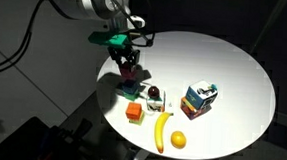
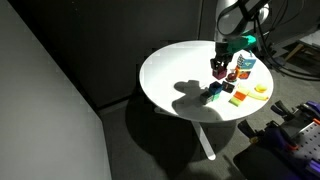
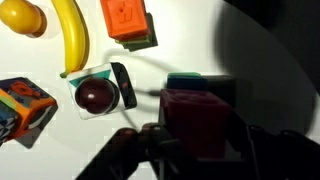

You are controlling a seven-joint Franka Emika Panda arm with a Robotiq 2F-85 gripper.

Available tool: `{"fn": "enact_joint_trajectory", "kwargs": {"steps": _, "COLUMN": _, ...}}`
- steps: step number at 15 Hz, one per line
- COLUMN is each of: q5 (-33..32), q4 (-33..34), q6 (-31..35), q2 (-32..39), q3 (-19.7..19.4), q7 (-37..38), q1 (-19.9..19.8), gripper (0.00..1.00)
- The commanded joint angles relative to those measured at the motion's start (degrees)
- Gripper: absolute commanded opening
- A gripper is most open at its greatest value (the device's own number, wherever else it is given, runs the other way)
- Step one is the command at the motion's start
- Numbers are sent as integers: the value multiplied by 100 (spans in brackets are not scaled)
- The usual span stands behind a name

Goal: Pick up the pink block and put it on the orange block

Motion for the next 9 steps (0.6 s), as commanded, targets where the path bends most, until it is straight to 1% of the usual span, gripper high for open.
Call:
{"fn": "enact_joint_trajectory", "kwargs": {"steps": 1, "q5": 20, "q4": -385, "q6": -138, "q2": -471, "q3": 34, "q7": -273, "q1": -154, "gripper": 31}}
{"fn": "enact_joint_trajectory", "kwargs": {"steps": 9, "q5": 61, "q4": -998, "q6": -187, "q2": -984, "q3": -32, "q7": -653, "q1": -448, "gripper": 31}}
